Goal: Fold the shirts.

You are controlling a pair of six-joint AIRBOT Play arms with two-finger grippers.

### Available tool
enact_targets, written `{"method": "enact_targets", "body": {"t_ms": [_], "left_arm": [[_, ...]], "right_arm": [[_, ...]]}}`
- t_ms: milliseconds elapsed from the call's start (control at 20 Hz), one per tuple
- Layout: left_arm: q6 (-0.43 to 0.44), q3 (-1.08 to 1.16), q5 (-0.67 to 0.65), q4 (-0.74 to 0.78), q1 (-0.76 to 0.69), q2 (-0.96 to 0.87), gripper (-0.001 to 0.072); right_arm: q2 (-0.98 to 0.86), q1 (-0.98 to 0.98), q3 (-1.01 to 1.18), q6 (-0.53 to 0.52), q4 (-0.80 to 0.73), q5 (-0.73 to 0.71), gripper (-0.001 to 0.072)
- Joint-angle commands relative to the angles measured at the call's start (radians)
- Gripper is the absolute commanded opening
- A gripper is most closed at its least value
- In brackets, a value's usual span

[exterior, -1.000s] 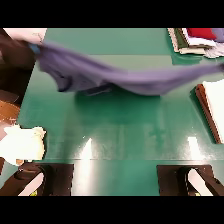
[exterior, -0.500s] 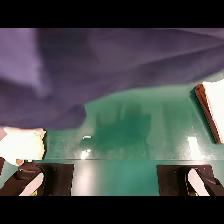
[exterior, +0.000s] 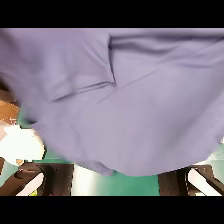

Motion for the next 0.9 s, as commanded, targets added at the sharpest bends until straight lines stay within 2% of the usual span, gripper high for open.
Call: {"method": "enact_targets", "body": {"t_ms": [0,150,300,450,600,750,850], "left_arm": [[-0.001,-0.244,-0.005,0.035,0.001,-0.138,0.0027],[0.023,-0.289,0.072,0.04,0.001,-0.349,0.0028],[0.045,-0.289,0.239,0.037,0.001,-0.547,0.0028],[0.06,-0.276,0.439,-0.004,0.001,-0.662,0.0027],[0.076,-0.241,0.564,-0.01,0.001,-0.701,0.0027],[0.167,-0.196,0.563,-0.008,0.003,-0.701,0.0028],[0.2,-0.156,0.451,-0.003,0.015,-0.701,0.0027]], "right_arm": [[-0.163,-0.001,-0.17,-0.003,-0.006,0.057,0.0016],[-0.322,0.027,-0.273,-0.002,-0.008,0.007,0.0016],[-0.473,0.083,-0.312,-0.002,-0.008,-0.12,0.0016],[-0.583,0.133,-0.298,0.002,-0.006,-0.296,0.0016],[-0.663,0.165,-0.222,0.017,-0.006,-0.362,0.0015],[-0.697,0.176,-0.138,0.017,-0.008,-0.374,0.0016],[-0.697,0.175,-0.111,0.017,-0.014,-0.332,0.0015]]}}
